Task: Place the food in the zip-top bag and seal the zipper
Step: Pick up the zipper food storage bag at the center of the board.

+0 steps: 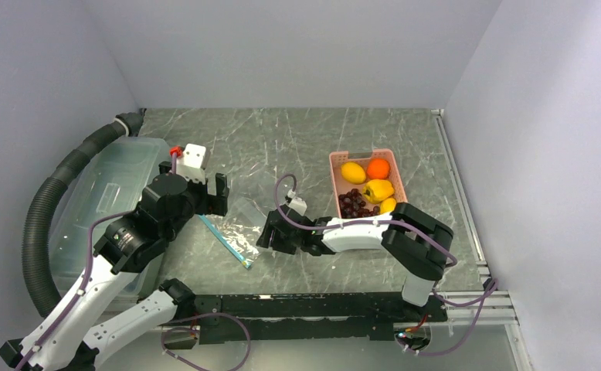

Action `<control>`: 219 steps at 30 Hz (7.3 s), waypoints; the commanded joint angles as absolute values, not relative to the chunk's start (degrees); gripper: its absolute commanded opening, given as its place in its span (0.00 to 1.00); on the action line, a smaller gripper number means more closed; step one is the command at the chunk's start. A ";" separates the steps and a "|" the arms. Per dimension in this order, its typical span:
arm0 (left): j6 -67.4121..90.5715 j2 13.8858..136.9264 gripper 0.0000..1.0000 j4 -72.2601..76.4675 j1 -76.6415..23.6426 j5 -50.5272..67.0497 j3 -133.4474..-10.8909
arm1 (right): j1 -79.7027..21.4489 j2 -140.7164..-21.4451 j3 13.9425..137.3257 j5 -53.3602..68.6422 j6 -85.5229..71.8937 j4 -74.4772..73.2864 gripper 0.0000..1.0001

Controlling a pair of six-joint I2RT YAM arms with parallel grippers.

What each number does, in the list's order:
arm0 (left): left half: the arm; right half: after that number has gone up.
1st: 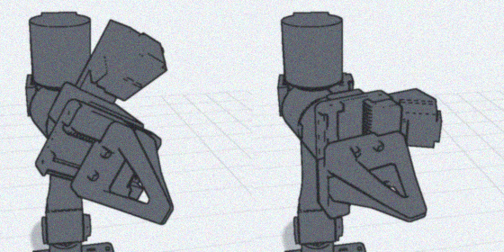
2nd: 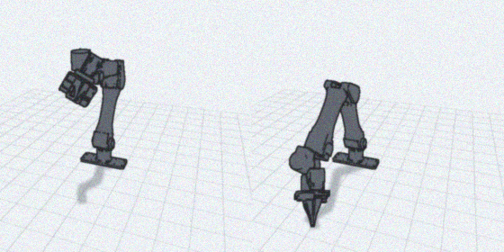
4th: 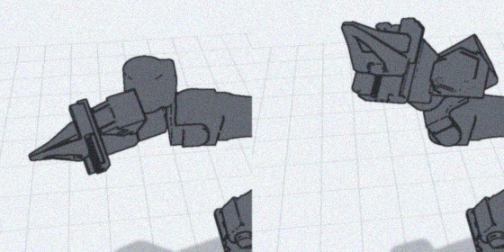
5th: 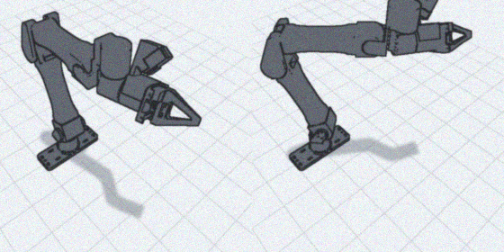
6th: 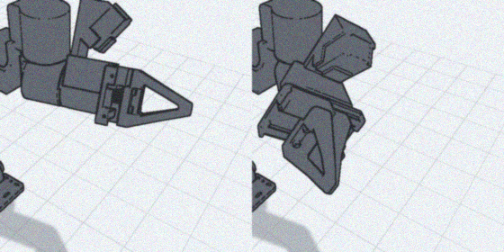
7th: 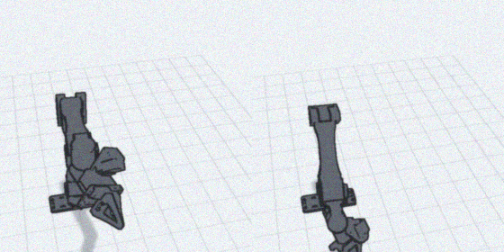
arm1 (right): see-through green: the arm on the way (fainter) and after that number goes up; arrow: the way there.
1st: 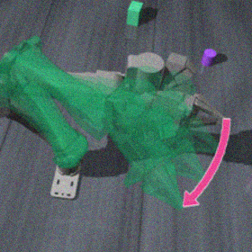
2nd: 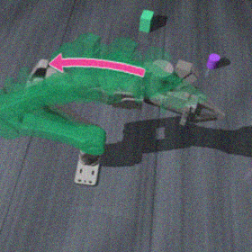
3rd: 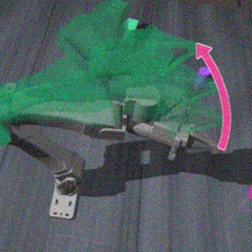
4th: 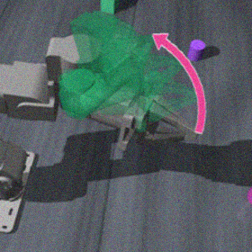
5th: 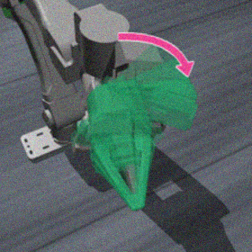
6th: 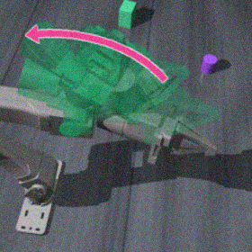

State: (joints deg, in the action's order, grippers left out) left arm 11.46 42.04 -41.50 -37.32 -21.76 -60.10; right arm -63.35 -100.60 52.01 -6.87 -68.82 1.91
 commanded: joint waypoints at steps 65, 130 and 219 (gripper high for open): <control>4.46 41.93 0.96 -33.23 -37.31 3.22 -55.36 | -51.12 -80.36 47.12 -6.08 -56.74 0.60 0.00; -2.62 41.34 0.66 -19.69 -37.79 13.90 -45.38 | -38.76 -73.52 83.74 16.78 -37.73 -32.30 0.00; 2.96 37.91 0.16 -14.49 -37.73 24.68 -45.39 | -42.36 -66.37 77.82 21.49 -55.46 -13.04 0.00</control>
State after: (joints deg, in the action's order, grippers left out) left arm 2.57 37.39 -16.91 -37.60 22.92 -44.34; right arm -42.11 -66.81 74.54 21.52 -54.54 -16.27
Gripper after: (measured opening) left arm 0.237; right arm 0.010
